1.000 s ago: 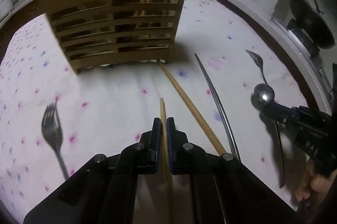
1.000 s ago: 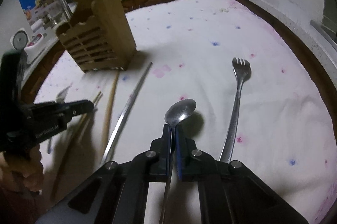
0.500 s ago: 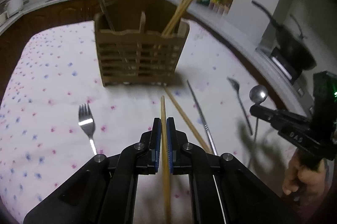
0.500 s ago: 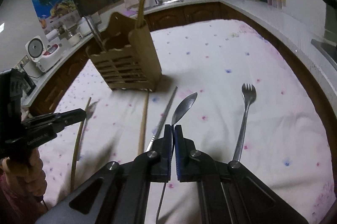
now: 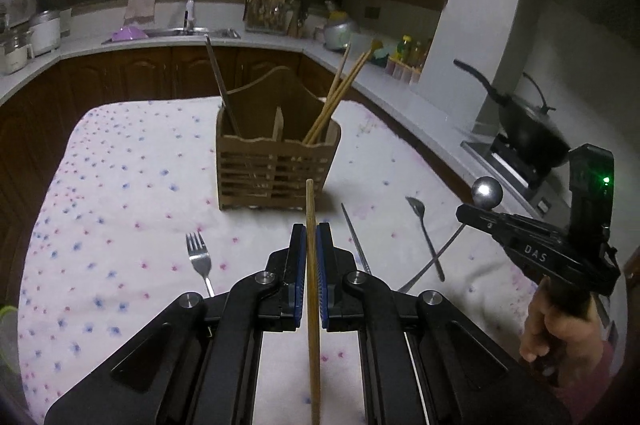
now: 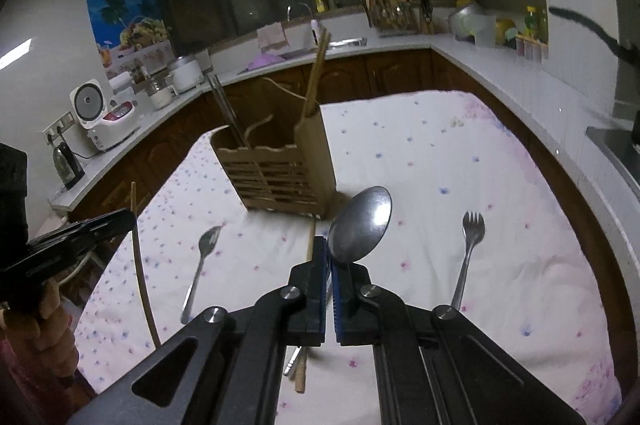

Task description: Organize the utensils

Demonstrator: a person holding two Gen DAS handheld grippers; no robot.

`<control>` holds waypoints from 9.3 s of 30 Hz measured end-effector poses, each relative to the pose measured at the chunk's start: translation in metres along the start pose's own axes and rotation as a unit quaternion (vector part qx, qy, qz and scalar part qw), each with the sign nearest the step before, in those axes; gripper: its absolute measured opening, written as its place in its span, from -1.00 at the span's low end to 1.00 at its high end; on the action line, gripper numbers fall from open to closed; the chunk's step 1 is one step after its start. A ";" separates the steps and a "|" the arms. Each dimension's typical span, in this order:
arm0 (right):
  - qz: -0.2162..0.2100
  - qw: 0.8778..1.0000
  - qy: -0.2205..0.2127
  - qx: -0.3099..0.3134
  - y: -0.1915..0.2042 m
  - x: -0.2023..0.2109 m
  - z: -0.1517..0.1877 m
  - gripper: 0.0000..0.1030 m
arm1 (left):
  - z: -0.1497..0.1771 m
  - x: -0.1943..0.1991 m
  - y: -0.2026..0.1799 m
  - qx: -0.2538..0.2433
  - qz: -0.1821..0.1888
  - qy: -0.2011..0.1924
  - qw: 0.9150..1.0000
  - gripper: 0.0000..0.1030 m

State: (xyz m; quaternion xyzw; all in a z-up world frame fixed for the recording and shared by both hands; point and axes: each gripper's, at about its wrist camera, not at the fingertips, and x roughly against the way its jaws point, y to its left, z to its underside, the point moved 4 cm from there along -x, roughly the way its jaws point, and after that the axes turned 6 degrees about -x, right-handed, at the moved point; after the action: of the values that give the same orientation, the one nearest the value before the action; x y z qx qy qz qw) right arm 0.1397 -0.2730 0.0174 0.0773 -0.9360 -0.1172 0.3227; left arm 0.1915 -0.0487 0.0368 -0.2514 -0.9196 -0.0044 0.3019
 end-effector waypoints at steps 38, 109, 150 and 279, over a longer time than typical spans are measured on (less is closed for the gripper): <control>-0.021 0.997 -0.073 0.029 0.033 0.018 -0.052 -0.96 | -0.060 0.057 0.035 0.026 -0.041 -0.131 0.990 -0.93; 0.002 0.997 -0.025 0.068 0.038 -0.136 -0.099 -0.96 | -0.120 -0.090 0.116 0.087 -0.100 -0.144 0.981 -0.93; -0.015 0.999 -0.021 0.024 0.027 -0.131 -0.100 -0.62 | -0.107 -0.094 0.127 0.105 -0.093 -0.109 0.984 -0.21; 0.005 0.982 -0.181 0.055 0.043 0.054 0.122 1.00 | 0.134 0.079 0.002 -0.003 -0.252 -0.125 0.960 1.00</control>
State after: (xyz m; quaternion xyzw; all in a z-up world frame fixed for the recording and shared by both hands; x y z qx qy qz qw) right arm 0.0187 -0.2233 -0.0321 0.0682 -0.9844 -0.0758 0.1433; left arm 0.0641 0.0109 -0.0291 -0.0107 -0.9836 -0.0515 0.1727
